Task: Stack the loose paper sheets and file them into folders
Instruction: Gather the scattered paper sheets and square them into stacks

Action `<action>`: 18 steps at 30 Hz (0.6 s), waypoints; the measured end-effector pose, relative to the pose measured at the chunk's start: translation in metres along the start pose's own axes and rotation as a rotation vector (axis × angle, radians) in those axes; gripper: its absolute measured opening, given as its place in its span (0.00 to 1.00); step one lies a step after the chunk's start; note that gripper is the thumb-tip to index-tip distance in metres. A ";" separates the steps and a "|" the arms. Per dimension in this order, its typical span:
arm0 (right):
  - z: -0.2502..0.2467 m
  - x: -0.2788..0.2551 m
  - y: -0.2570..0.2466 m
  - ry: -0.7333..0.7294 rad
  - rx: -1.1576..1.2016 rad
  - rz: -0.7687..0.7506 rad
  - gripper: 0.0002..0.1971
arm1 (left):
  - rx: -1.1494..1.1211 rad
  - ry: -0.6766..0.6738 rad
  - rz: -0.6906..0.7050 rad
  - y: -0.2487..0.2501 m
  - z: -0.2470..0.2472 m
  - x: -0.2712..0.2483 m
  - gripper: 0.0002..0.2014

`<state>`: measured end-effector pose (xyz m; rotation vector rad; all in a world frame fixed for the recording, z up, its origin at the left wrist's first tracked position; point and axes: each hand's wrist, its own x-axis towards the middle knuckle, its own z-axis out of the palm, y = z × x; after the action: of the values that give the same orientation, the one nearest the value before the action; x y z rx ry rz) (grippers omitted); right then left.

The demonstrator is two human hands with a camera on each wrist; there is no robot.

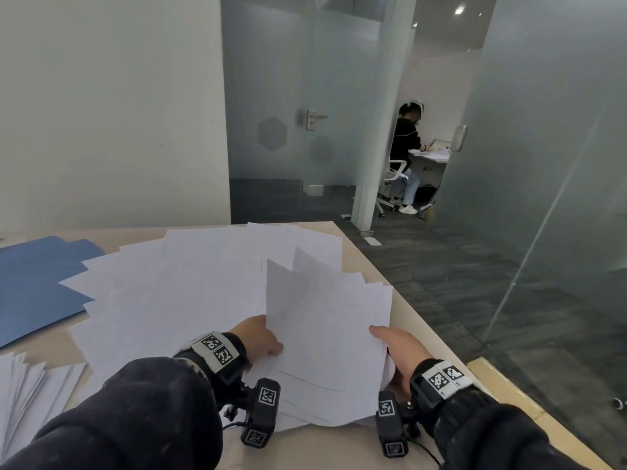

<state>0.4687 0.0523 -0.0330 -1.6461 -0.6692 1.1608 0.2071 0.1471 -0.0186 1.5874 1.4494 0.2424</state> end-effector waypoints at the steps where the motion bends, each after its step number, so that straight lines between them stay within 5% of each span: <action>1: -0.001 0.000 0.000 0.000 0.001 0.015 0.14 | 0.007 -0.024 -0.012 -0.001 0.001 -0.004 0.22; 4: -0.002 0.001 0.003 -0.021 -0.015 0.003 0.24 | 0.028 -0.055 -0.013 -0.004 0.001 -0.014 0.21; 10: -0.001 -0.010 0.007 -0.038 -0.122 -0.005 0.11 | 0.126 -0.015 0.092 -0.003 0.009 -0.032 0.19; 15: -0.007 -0.012 0.010 -0.083 -0.290 -0.026 0.27 | 0.101 0.035 0.151 -0.006 0.008 -0.049 0.18; 18: -0.012 -0.025 -0.003 -0.044 -0.424 -0.045 0.21 | 0.047 0.031 0.167 -0.010 0.012 -0.056 0.15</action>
<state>0.4702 0.0280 -0.0198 -1.9473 -1.0293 1.0747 0.1929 0.0918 -0.0081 1.7524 1.3558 0.3333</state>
